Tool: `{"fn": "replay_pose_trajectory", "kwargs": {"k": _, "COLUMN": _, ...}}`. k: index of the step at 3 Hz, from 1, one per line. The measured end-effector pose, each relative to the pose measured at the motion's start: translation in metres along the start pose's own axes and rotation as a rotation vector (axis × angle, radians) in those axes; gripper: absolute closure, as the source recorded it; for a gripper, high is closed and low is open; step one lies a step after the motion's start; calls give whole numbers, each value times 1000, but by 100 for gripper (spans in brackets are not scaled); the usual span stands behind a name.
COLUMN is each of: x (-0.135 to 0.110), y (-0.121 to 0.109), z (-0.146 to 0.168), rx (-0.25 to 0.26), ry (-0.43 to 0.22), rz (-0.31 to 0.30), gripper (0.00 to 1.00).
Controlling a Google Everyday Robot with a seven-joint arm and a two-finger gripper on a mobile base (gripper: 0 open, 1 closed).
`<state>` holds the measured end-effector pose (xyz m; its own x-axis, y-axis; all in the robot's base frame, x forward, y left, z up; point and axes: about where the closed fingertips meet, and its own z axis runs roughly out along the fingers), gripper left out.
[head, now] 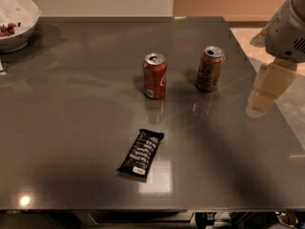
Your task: Move coke can near rxbar chocolate
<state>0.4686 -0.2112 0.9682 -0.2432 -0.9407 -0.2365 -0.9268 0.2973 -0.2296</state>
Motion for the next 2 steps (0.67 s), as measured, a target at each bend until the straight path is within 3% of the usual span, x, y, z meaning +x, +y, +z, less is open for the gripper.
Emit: {"fn": "replay_pose_trajectory", "kwargs": {"k": 2, "x": -49, "y": -59, "z": 52, "rx": -18, "ry": -109, "rz": 41, "gripper": 0}}
